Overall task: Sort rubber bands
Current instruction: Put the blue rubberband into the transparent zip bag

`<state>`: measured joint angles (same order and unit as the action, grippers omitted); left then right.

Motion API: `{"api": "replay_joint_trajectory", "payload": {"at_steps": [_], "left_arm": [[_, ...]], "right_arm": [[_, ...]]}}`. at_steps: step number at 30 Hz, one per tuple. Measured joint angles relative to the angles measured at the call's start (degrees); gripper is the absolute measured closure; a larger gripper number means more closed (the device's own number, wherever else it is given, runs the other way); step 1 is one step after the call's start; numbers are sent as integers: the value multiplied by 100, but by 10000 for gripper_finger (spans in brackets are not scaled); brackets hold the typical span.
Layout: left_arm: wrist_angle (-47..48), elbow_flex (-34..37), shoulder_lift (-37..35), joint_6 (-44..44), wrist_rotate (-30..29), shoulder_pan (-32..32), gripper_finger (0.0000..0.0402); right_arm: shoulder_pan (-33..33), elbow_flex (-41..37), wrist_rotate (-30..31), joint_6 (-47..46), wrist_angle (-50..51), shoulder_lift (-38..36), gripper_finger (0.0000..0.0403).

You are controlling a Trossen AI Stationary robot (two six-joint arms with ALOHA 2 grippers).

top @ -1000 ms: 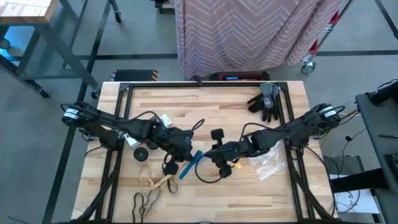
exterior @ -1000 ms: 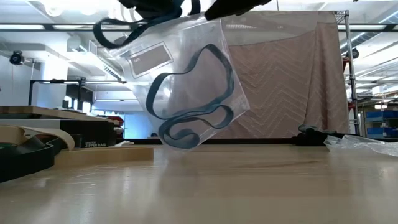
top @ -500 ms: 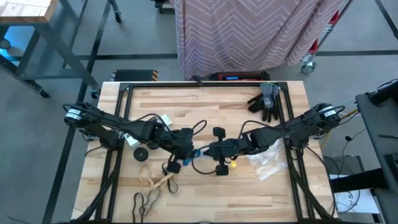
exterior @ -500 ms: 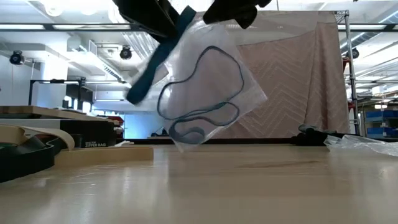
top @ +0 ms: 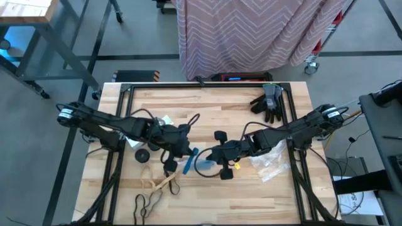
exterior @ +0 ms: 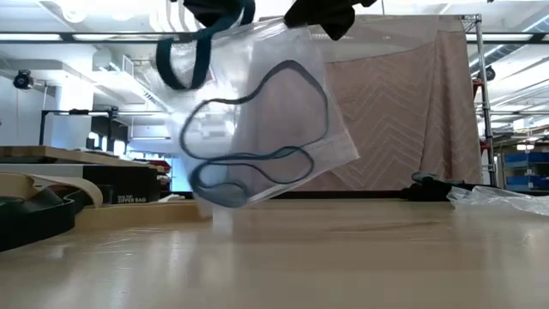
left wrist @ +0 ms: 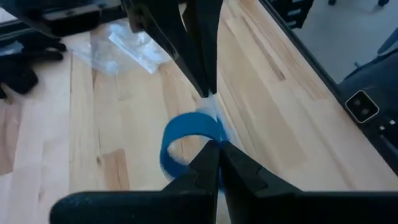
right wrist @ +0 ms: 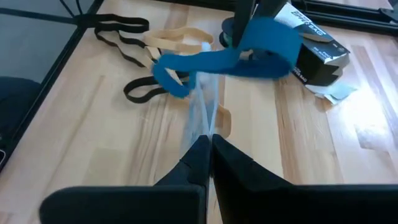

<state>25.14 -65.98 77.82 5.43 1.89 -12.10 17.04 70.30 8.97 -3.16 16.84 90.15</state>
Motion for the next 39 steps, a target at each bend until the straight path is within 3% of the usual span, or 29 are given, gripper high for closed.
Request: {"api": "replay_joint_trajectory", "payload": {"at_steps": [4, 10, 18, 23, 30, 35, 39], "left_arm": [[259, 0, 88, -23, -129, 0, 402], [1287, 0, -2, -260, -1390, 199, 402], [2741, 292, 0, -1074, -1136, 553, 402], [1933, 978, 11, -1412, -172, 502, 402], [773, 1713, 19, -1725, -127, 492, 400], [897, 1575, 17, -1715, -125, 453, 368], [1576, 1045, 0, -1606, -244, 433, 324]], "right_arm": [[-9, 0, 0, -27, 2, 0, 403], [-18, 0, 2, -136, 47, 0, 403], [-17, 0, 2, -177, 185, 0, 403], [-20, 0, 4, -131, 282, 0, 403], [-20, 0, 7, -76, 273, 0, 403], [-22, 0, 7, -74, 280, -2, 403], [-22, 0, 7, -74, 282, -2, 403]]}}
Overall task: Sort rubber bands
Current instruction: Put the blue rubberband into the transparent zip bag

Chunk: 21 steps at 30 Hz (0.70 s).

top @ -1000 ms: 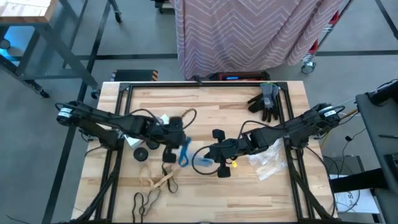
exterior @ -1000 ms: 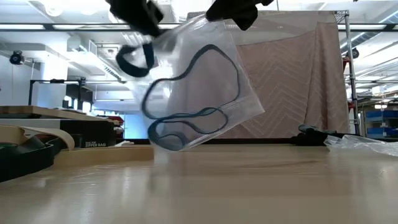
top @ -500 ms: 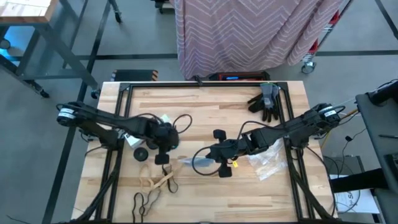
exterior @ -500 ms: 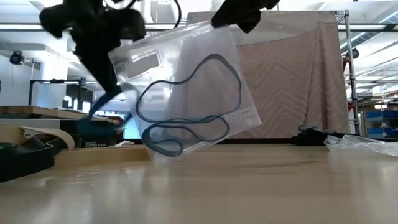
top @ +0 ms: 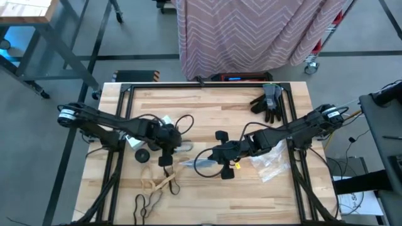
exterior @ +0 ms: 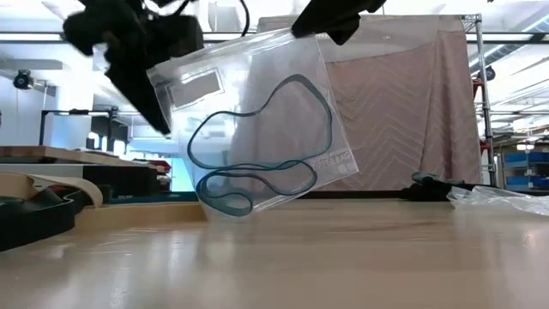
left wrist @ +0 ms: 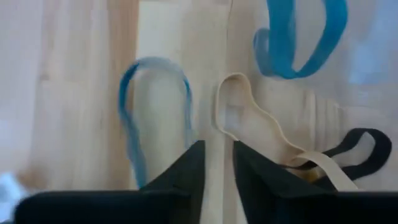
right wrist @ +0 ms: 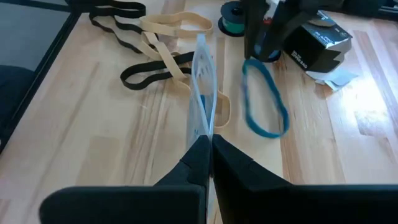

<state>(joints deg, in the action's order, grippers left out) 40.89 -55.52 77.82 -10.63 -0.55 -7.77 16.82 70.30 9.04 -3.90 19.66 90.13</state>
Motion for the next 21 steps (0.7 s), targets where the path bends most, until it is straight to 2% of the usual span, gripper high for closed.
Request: {"api": "replay_joint_trajectory", "payload": {"at_steps": [4, 8, 12, 17, 21], "left_arm": [[393, -651, -11, 201, -448, -46, 280], [7, -1106, -11, 266, -452, -200, 251], [-463, -1332, -13, 480, -443, -498, 245], [-1213, -1210, 83, 605, -442, -907, 282], [-1596, -1006, 304, 378, -512, -985, 364]], "right_arm": [[0, 0, 0, 0, 2, 0, 403], [0, 0, 0, 0, 6, 0, 403], [1, 0, 2, 6, 27, 0, 403], [0, 0, 4, 74, 31, 0, 403], [0, 0, 4, 80, 31, 0, 403]]}}
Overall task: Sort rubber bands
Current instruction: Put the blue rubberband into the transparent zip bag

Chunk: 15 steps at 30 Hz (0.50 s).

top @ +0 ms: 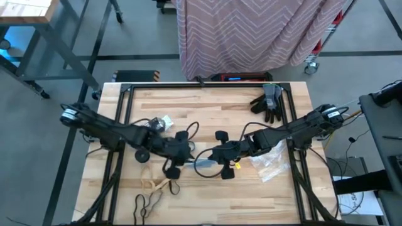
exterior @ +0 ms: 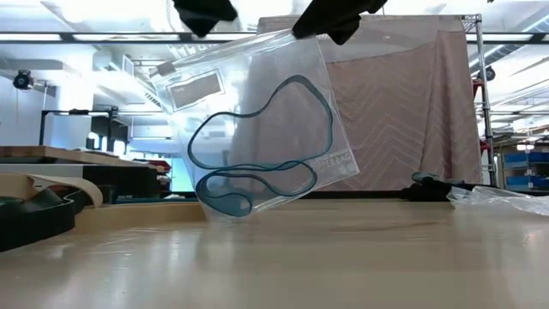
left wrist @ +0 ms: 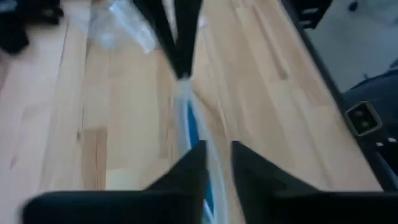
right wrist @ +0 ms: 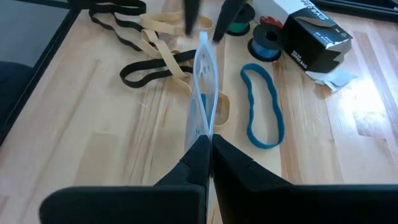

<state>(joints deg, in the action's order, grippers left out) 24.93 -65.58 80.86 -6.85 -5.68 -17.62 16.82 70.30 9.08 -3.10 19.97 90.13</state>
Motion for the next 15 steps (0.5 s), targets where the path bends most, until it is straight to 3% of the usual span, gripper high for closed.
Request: {"api": "replay_joint_trajectory", "payload": {"at_steps": [2, 15], "left_arm": [[-5, 16, 118, -137, -40, 5, 391], [-37, -4, 431, -278, -192, 8, 392]], "right_arm": [[0, 0, 0, 3, -2, 0, 403], [2, 0, -2, -37, 4, 0, 403]]}}
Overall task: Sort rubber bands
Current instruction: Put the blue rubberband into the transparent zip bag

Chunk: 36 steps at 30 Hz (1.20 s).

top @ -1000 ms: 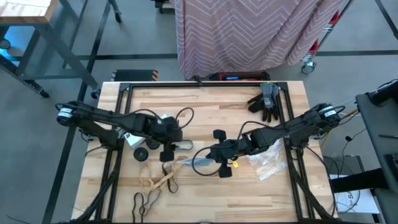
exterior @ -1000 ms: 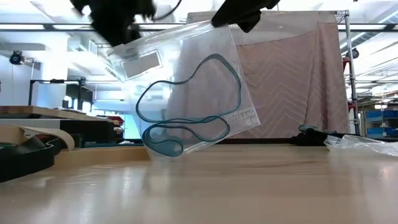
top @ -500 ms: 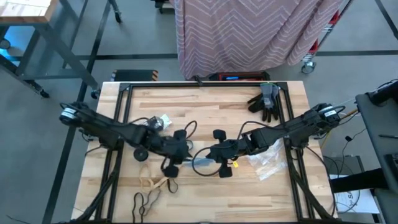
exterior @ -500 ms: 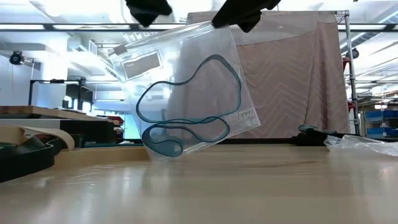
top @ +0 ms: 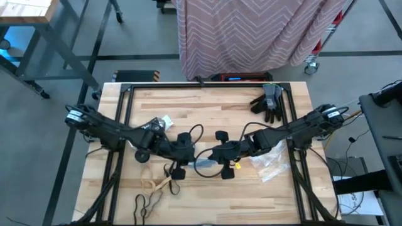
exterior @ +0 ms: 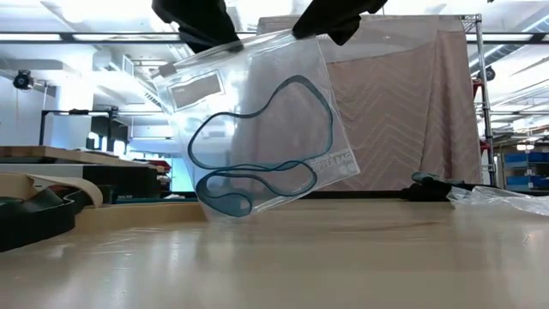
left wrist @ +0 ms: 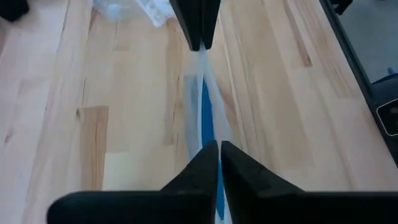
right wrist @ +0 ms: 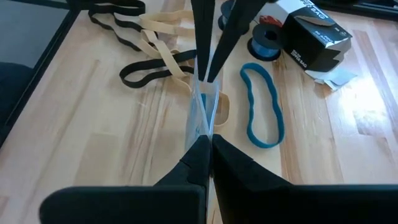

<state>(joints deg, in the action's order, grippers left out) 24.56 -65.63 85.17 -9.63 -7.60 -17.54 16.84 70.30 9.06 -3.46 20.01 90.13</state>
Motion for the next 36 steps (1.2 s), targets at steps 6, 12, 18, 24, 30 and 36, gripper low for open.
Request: {"api": "replay_joint_trajectory", "payload": {"at_steps": [6, 12, 18, 24, 30, 36], "left_arm": [[-32, 4, 69, -11, 0, 0, 358], [-89, 4, 74, -11, 0, -3, 274], [-229, 4, 143, -217, -132, -4, 168], [-318, 4, 503, -358, -240, 0, 76], [-439, -135, 746, -321, -247, -7, 45], [-375, -211, 649, -279, -239, -7, 51]], "right_arm": [[0, 0, 0, 1, 0, 0, 403], [0, 0, 0, 2, -2, 0, 403], [0, 0, 0, 0, -2, 0, 403], [-2, 0, 0, 2, 1, 2, 403], [-2, 0, -7, 2, 7, 2, 403], [-2, 0, 0, 0, -7, 2, 403]]}}
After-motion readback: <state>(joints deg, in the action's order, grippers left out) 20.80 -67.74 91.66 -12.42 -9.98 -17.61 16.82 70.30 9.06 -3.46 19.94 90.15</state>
